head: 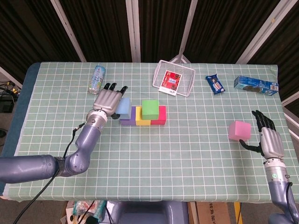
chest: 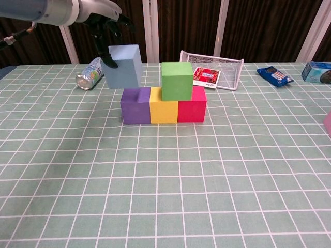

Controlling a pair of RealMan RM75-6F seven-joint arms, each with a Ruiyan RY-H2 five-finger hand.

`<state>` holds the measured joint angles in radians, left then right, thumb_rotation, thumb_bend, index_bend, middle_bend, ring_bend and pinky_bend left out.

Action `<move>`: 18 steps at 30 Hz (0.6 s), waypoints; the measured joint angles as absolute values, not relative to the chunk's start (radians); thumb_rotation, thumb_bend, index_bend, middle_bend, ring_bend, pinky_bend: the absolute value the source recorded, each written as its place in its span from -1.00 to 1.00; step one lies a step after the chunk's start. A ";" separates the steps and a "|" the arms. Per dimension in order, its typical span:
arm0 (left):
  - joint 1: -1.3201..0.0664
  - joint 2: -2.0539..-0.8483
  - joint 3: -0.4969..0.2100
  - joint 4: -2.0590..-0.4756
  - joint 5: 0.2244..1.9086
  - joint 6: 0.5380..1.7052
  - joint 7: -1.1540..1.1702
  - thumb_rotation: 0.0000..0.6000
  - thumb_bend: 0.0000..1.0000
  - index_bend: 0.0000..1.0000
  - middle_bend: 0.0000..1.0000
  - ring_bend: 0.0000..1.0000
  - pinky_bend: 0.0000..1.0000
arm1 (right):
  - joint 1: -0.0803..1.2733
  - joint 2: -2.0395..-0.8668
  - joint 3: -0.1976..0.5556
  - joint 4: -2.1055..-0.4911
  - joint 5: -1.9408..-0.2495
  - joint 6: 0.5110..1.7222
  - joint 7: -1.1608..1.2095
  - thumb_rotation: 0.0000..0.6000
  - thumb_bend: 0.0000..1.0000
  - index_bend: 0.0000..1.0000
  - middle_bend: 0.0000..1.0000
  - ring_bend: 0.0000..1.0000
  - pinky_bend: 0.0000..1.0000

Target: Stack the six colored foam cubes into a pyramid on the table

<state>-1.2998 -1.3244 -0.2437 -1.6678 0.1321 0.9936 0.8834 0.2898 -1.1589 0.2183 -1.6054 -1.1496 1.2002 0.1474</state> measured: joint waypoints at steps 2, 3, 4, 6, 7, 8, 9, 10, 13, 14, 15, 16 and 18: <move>-1.315 -1.345 -0.236 -1.648 0.115 1.006 0.901 1.00 -0.30 -1.00 -0.25 -0.98 -0.92 | 0.289 -1.158 0.219 -1.604 -1.151 1.198 0.153 1.00 -0.47 -1.00 -1.00 -1.00 -1.00; -1.319 -1.353 -0.234 -1.641 0.109 1.011 0.906 1.00 -0.30 -1.00 -0.25 -0.98 -0.92 | 0.289 -1.158 0.219 -1.604 -1.151 1.196 0.155 1.00 -0.47 -1.00 -1.00 -1.00 -1.00; -1.324 -1.361 -0.232 -1.633 0.101 1.014 0.912 1.00 -0.30 -1.00 -0.25 -0.98 -0.92 | 0.288 -1.158 0.219 -1.604 -1.151 1.194 0.157 1.00 -0.47 -1.00 -1.00 -1.00 -1.00; -1.330 -1.371 -0.230 -1.623 0.092 1.020 0.918 1.00 -0.30 -1.00 -0.26 -0.98 -0.92 | 0.288 -1.157 0.220 -1.603 -1.151 1.191 0.161 1.00 -0.47 -1.00 -1.00 -1.00 -1.00; -1.332 -1.376 -0.229 -1.616 0.088 1.022 0.920 1.00 -0.30 -1.00 -0.26 -0.98 -0.92 | 0.288 -1.157 0.220 -1.603 -1.151 1.189 0.164 1.00 -0.46 -1.00 -1.00 -1.00 -1.00; -1.334 -1.380 -0.230 -1.610 0.085 1.023 0.922 1.00 -0.30 -1.00 -0.26 -0.98 -0.92 | 0.287 -1.156 0.220 -1.603 -1.151 1.187 0.166 1.00 -0.46 -1.00 -1.00 -1.00 -1.00; -1.337 -1.384 -0.230 -1.605 0.082 1.024 0.924 1.00 -0.30 -1.00 -0.26 -0.98 -0.92 | 0.287 -1.156 0.220 -1.603 -1.152 1.187 0.167 1.00 -0.46 -1.00 -1.00 -1.00 -1.00; -1.340 -1.389 -0.230 -1.597 0.078 1.024 0.928 1.00 -0.30 -1.00 -0.26 -0.98 -0.92 | 0.287 -1.156 0.220 -1.603 -1.152 1.186 0.168 1.00 -0.46 -1.00 -1.00 -1.00 -1.00; -1.348 -1.401 -0.233 -1.580 0.064 1.022 0.938 1.00 -0.30 -1.00 -0.26 -0.98 -0.92 | 0.287 -1.155 0.221 -1.603 -1.152 1.184 0.169 1.00 -0.47 -1.00 -1.00 -1.00 -1.00; -1.350 -1.404 -0.233 -1.576 0.061 1.021 0.940 1.00 -0.30 -1.00 -0.26 -0.98 -0.92 | 0.286 -1.155 0.222 -1.604 -1.153 1.184 0.169 1.00 -0.47 -1.00 -1.00 -1.00 -1.00; -1.352 -1.407 -0.234 -1.572 0.059 1.020 0.942 1.00 -0.30 -1.00 -0.26 -0.98 -0.92 | 0.286 -1.154 0.221 -1.605 -1.153 1.185 0.169 1.00 -0.46 -1.00 -1.00 -1.00 -1.00; -1.354 -1.412 -0.235 -1.565 0.054 1.018 0.944 1.00 -0.30 -1.00 -0.26 -0.98 -0.92 | 0.285 -1.153 0.221 -1.606 -1.154 1.186 0.169 1.00 -0.47 -1.00 -1.00 -1.00 -1.00; -1.360 -1.423 -0.239 -1.551 0.040 1.015 0.949 1.00 -0.30 -1.00 -0.26 -0.98 -0.92 | 0.286 -1.155 0.222 -1.606 -1.153 1.185 0.168 1.00 -0.47 -1.00 -1.00 -1.00 -1.00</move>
